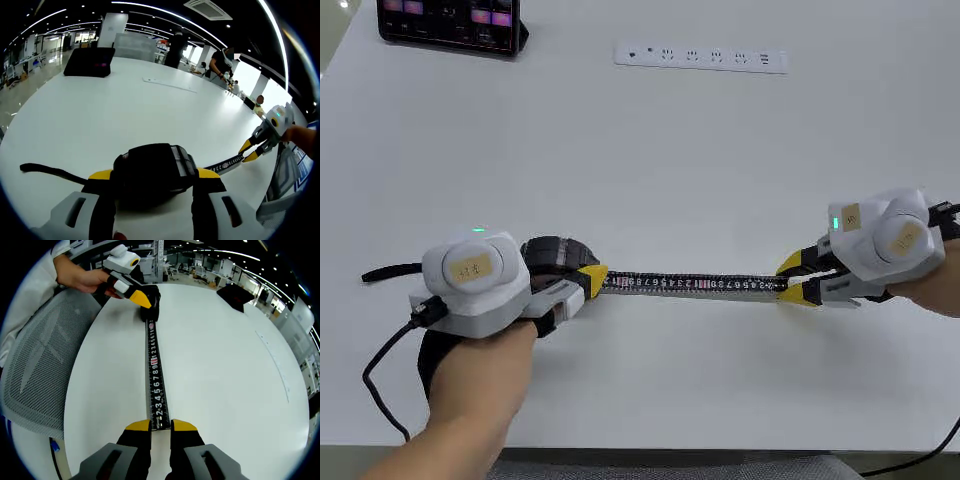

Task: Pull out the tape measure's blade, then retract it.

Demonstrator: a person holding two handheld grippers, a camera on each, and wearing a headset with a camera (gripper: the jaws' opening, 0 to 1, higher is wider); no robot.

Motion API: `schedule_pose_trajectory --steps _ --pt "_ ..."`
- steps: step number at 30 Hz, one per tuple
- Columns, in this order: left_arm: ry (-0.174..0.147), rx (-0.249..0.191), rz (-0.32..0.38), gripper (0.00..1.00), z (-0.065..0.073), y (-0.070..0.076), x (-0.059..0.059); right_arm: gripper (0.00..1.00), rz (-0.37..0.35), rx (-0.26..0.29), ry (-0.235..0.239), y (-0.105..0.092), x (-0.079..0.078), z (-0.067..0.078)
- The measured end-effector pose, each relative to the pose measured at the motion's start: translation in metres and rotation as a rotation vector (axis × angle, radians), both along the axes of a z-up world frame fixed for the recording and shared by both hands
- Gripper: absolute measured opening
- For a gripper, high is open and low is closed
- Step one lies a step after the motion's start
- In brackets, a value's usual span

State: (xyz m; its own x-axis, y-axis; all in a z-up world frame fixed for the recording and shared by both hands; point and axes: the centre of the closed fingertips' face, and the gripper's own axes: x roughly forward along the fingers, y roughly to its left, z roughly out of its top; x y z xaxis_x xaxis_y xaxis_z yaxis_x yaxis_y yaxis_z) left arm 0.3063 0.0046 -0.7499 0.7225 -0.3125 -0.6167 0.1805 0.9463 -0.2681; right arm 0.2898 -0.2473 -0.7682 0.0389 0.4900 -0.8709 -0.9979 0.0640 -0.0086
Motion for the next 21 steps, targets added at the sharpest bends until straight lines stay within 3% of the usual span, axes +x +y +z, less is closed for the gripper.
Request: schedule_pose_trajectory --steps 21 --pt "-0.001 -0.036 0.011 0.57 0.001 0.0 -0.001 0.1 0.003 0.042 0.02 0.032 0.003 0.002"
